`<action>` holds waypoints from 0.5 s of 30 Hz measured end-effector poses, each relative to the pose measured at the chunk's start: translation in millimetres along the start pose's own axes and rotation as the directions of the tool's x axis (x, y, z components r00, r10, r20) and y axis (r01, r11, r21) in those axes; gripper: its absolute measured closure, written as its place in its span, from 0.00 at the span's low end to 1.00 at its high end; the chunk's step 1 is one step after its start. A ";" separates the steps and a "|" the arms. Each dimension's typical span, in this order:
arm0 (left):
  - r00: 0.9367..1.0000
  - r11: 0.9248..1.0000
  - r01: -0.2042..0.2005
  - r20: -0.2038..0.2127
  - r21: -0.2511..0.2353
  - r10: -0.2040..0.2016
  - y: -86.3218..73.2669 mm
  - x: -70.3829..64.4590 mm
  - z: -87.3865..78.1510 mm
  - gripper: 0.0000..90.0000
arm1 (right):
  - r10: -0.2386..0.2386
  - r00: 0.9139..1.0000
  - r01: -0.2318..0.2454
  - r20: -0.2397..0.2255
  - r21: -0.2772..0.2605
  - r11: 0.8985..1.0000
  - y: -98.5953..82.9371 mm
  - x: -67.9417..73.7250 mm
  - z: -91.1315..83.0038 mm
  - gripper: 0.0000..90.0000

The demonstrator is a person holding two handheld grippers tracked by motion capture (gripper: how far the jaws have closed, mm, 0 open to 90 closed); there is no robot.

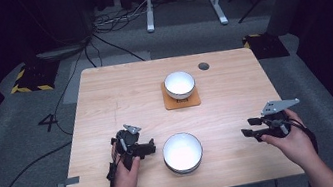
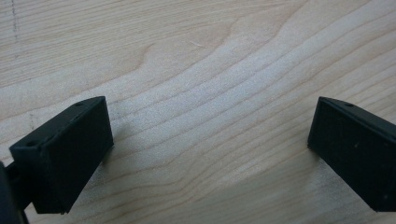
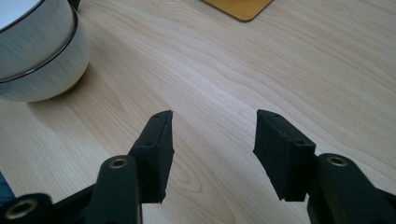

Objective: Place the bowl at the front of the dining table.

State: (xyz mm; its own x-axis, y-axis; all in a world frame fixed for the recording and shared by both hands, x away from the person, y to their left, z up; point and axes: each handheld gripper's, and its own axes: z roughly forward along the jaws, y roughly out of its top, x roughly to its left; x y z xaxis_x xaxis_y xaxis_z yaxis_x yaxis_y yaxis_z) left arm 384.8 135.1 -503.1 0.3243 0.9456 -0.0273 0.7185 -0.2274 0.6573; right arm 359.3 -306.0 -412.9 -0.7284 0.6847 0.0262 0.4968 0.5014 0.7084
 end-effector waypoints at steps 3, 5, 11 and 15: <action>1.000 1.000 0.000 0.000 0.000 0.000 0.0 0.0 0.0 0.00 | -0.019 1.000 0.019 -0.006 0.000 1.000 -5.3 2.3 6.8 0.53; 1.000 1.000 0.000 0.000 0.000 0.000 0.0 0.0 0.0 0.00 | -0.029 1.000 0.029 -0.007 -0.010 1.000 -9.3 3.3 11.1 0.53; 1.000 1.000 0.000 0.000 0.000 0.000 0.0 0.0 0.0 0.00 | -0.045 0.999 0.045 -0.011 -0.051 0.998 -22.3 5.2 24.9 0.53; 1.000 1.000 0.000 0.000 0.000 0.000 0.0 0.0 0.0 0.00 | -0.069 0.997 0.067 -0.028 -0.065 0.996 -29.3 8.1 35.1 0.53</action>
State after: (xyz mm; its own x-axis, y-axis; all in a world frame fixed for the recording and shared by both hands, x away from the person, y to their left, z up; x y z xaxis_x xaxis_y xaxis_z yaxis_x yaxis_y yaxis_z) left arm 384.8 135.1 -503.1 0.3243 0.9456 -0.0273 0.7186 -0.2275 0.6571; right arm 355.4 -296.6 -458.3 -0.7738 0.6335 -0.0030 0.4150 0.5105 0.7532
